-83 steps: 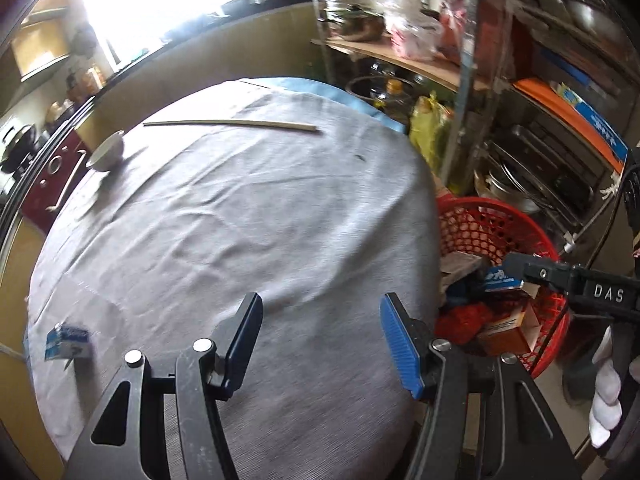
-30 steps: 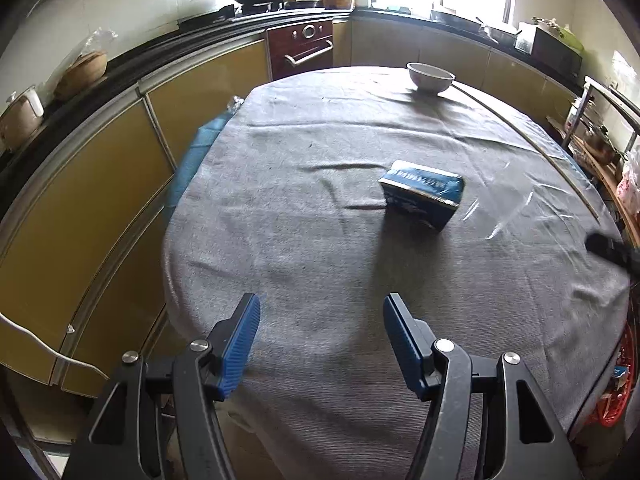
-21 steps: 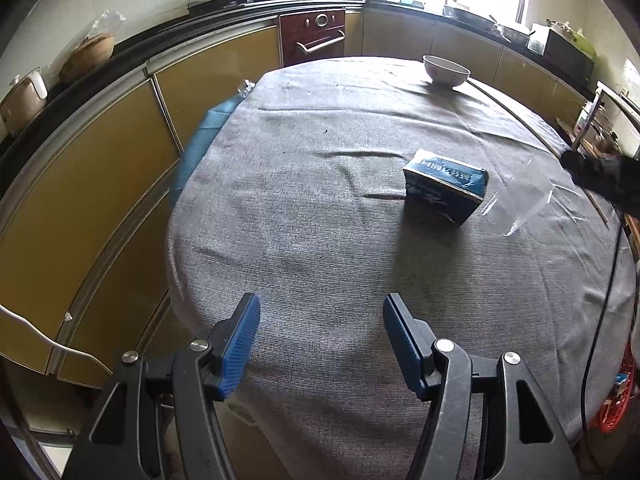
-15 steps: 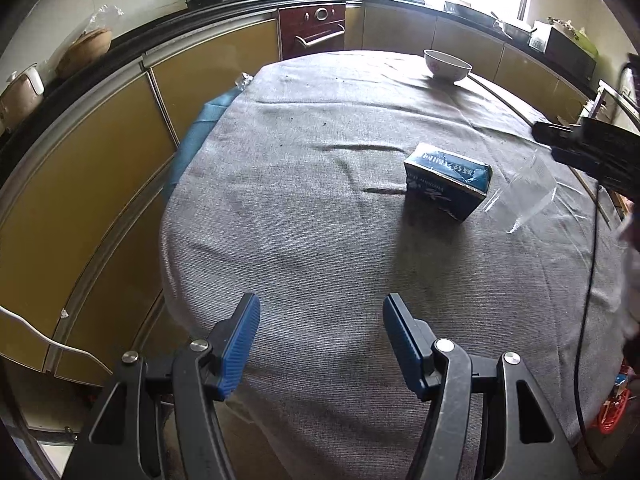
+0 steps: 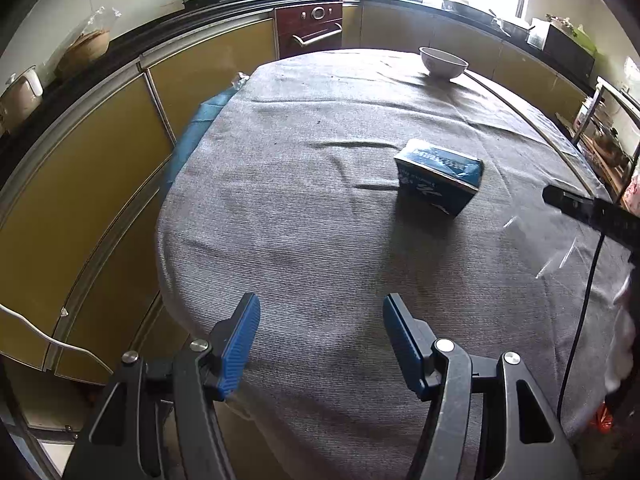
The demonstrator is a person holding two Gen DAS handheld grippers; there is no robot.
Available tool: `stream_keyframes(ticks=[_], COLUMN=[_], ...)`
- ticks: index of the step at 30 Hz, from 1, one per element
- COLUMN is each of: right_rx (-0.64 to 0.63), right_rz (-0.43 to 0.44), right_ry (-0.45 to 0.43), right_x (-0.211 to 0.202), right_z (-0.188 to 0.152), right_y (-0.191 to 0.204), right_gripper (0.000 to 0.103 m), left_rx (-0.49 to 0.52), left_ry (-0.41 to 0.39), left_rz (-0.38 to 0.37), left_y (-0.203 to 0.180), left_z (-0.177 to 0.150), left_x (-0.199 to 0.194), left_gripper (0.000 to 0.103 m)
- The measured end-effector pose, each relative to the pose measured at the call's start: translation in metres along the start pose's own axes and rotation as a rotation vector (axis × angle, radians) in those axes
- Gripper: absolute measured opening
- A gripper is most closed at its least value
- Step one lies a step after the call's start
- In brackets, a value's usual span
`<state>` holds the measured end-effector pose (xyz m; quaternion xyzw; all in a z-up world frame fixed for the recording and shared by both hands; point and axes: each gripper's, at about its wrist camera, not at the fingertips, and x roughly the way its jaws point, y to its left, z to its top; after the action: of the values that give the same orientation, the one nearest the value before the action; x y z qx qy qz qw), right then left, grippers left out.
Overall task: Collect trash
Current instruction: 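Move both open tools back over the table toward the clear plastic tray, then grasp the clear plastic tray with the right tool while the left tool reaches for the small blue box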
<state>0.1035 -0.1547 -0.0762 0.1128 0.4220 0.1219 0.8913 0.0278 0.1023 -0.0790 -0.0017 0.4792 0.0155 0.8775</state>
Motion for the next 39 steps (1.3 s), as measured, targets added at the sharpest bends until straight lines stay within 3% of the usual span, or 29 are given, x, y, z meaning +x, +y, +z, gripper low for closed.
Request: stream_keyframes(ticks=[6,18,24,28,35,39], right_rx=[0.008,-0.126,-0.183,-0.228,-0.105,-0.093], right_rz=[0.037,0.017,0.025,0.002,0.097,0.167], right_ry=[0.021,0.064,0.015,0.002,0.186,0.205], right_x=[-0.009,0.004,-0.013,-0.017,0.026,0.024], right_z=[-0.012,-0.016,-0.011,0.0,0.017,0.011], right_y=[-0.006,0.003,0.014,0.014,-0.021,-0.017], right_gripper=[0.055,0.059,0.059,0.065,0.067,0.067], left_rx=[0.02,0.022,0.01,0.013,0.007,-0.006], left_ry=[-0.01,-0.009,0.0,0.005,0.016,0.026], left_rz=[0.0,0.003,0.002,-0.001,0.0,-0.001], left_y=[-0.007,-0.006,-0.003,-0.003,0.001,0.004], left_z=[-0.003,-0.006,-0.006,-0.006,-0.007,-0.003], left_x=[-0.007,-0.011,-0.007,-0.005,0.001,0.005], left_gripper=[0.065,0.065,0.065,0.065,0.065,0.065])
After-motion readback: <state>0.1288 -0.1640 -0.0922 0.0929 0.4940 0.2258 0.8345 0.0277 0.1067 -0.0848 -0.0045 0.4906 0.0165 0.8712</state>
